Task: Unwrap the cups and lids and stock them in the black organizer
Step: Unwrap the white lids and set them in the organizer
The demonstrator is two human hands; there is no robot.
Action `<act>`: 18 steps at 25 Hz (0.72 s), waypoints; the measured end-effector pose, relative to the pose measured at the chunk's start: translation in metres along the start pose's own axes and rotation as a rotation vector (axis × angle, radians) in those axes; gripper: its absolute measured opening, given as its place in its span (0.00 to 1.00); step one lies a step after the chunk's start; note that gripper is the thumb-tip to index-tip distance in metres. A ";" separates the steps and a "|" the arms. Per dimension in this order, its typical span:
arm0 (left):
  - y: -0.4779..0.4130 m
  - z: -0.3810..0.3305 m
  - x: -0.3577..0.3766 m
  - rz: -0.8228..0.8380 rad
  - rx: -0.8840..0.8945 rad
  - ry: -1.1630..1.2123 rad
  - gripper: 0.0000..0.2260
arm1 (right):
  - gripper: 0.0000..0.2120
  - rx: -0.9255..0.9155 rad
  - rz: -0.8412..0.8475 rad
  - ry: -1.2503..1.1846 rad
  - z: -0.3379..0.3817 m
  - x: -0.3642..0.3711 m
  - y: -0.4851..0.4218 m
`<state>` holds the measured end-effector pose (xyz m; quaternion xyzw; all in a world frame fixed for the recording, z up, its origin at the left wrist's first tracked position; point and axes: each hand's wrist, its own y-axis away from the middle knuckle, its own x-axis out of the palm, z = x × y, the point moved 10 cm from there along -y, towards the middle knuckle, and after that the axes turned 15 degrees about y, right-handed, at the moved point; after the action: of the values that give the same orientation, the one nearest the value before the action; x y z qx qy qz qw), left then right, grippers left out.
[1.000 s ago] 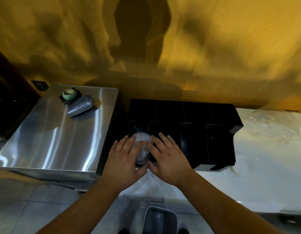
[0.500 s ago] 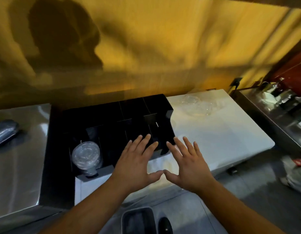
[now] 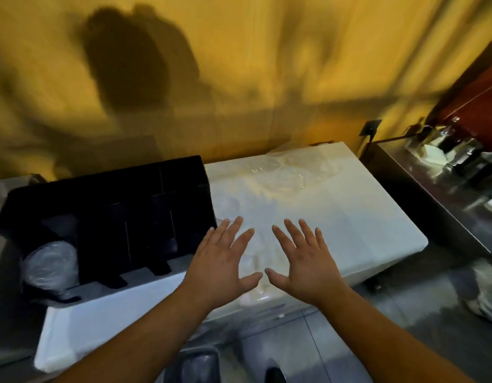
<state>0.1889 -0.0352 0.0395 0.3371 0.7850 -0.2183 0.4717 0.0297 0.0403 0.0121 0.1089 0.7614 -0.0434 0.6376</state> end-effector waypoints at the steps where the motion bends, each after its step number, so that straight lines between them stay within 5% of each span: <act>1: -0.007 -0.005 0.009 0.001 -0.042 -0.006 0.43 | 0.45 -0.024 0.003 -0.002 -0.010 0.005 -0.004; 10: -0.019 -0.002 0.060 0.024 -0.353 0.015 0.41 | 0.46 -0.169 0.032 -0.028 -0.048 0.035 -0.028; 18: -0.040 0.018 0.085 -0.004 -0.390 0.065 0.41 | 0.48 -0.211 0.094 0.054 -0.041 0.052 -0.045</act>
<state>0.1424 -0.0469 -0.0436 0.2447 0.8280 -0.0519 0.5018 -0.0277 0.0110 -0.0346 0.0780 0.7727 0.0697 0.6261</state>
